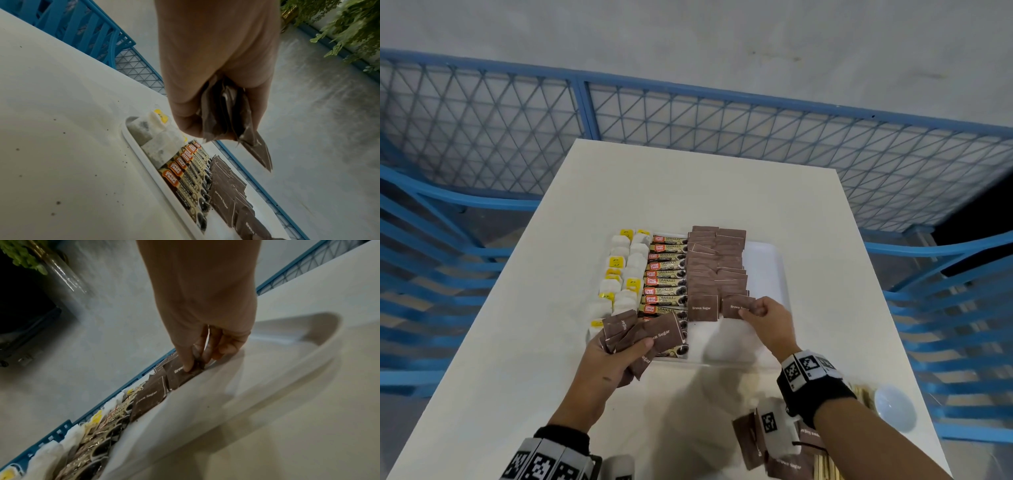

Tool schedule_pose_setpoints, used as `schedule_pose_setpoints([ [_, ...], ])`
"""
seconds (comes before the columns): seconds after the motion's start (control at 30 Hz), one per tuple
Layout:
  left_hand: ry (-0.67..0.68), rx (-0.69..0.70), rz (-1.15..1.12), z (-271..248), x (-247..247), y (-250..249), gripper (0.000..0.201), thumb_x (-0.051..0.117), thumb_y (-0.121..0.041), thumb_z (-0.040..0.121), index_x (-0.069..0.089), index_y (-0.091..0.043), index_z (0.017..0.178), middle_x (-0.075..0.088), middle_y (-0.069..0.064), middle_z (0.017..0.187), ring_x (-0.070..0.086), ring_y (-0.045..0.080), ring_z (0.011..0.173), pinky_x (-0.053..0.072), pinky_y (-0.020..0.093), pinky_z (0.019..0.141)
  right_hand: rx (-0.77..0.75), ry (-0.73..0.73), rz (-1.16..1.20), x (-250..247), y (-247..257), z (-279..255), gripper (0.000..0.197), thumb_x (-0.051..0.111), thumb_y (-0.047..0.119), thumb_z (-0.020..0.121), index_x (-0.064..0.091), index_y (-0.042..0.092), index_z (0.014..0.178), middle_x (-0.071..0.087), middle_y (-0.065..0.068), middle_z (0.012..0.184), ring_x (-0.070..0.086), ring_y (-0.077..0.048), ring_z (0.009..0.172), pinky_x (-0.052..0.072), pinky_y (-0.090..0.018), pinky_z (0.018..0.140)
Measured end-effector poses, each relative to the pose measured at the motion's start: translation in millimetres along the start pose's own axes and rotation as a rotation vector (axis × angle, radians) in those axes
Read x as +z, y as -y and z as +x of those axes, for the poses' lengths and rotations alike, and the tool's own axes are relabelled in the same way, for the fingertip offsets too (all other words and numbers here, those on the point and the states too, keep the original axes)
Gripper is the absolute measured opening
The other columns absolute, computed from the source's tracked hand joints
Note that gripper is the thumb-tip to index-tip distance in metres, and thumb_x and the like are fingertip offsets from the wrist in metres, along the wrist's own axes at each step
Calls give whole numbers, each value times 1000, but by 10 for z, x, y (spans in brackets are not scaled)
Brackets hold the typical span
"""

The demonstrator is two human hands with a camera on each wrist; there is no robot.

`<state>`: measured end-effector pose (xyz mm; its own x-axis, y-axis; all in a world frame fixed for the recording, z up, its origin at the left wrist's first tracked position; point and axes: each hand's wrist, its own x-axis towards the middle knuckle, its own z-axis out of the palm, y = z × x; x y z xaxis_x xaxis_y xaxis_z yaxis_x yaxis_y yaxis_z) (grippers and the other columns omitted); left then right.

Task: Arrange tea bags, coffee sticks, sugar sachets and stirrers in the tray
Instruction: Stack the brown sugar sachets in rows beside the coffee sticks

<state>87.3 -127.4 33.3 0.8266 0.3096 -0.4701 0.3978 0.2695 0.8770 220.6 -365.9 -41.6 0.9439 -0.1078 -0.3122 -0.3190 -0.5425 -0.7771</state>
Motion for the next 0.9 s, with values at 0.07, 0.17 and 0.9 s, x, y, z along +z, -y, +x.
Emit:
schedule_pose_setpoints([
  [0.07, 1, 3, -5, 0, -4, 3, 19, 67, 1, 80, 68, -13, 92, 63, -1, 62, 53, 9, 53, 41, 18, 42, -5, 0, -26, 16, 16, 19, 25, 73, 16, 76, 49, 12, 71, 45, 4, 64, 41, -11, 60, 35, -8, 49],
  [0.17, 11, 4, -12, 4, 0, 9, 19, 65, 3, 81, 67, -9, 96, 63, -2, 60, 53, 4, 47, 40, 17, 40, -19, -1, -33, 35, 32, 27, 23, 73, 17, 77, 51, 12, 74, 48, 4, 66, 45, -11, 63, 37, -8, 53],
  [0.9, 93, 29, 24, 7, 49, 16, 33, 76, -13, 65, 67, -10, 97, 60, -7, 50, 54, 5, 47, 43, 20, 44, -208, 732, 203, 162, 710, -832, 7, 62, 12, 88, 62, 8, 94, 63, -2, 76, 58, -5, 64, 46, -16, 57],
])
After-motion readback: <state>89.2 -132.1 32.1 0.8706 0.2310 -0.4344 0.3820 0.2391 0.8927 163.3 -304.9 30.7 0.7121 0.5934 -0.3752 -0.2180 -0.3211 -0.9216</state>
